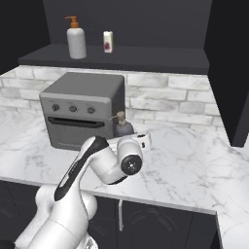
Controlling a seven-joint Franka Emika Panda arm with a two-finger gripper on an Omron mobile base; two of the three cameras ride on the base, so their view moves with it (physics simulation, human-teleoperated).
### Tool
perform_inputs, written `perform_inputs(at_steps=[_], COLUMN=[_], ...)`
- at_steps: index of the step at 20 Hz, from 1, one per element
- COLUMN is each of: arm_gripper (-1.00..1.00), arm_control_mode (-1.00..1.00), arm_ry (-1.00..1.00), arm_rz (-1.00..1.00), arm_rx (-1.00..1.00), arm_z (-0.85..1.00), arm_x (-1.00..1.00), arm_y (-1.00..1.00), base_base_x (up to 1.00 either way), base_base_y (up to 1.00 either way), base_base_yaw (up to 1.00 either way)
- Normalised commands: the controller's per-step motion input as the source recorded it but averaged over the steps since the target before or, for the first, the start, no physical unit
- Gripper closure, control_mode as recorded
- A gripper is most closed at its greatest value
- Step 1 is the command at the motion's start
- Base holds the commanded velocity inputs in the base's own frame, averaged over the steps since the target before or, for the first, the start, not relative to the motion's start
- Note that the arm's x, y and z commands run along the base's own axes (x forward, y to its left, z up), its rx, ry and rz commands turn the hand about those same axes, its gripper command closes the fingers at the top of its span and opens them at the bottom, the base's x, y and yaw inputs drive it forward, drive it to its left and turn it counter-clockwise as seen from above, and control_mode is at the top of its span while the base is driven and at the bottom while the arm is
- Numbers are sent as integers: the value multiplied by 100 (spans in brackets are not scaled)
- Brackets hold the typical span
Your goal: Pick the soap dispenser and soap dispenser from the cabinet and place them on the counter.
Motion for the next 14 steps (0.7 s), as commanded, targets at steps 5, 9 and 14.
perform_inputs(at_steps=[5,9,14], arm_gripper=[100,100,100], arm_control_mode=[-100,-100,-100], arm_ry=[4,1,0], arm_rz=[9,5,0], arm_rx=[19,11,0], arm_z=[-30,-15,0], arm_x=[16,4,0], arm_y=[-34,-16,0], base_base_x=[0,0,0], base_base_y=[0,0,0], base_base_yaw=[0,0,0])
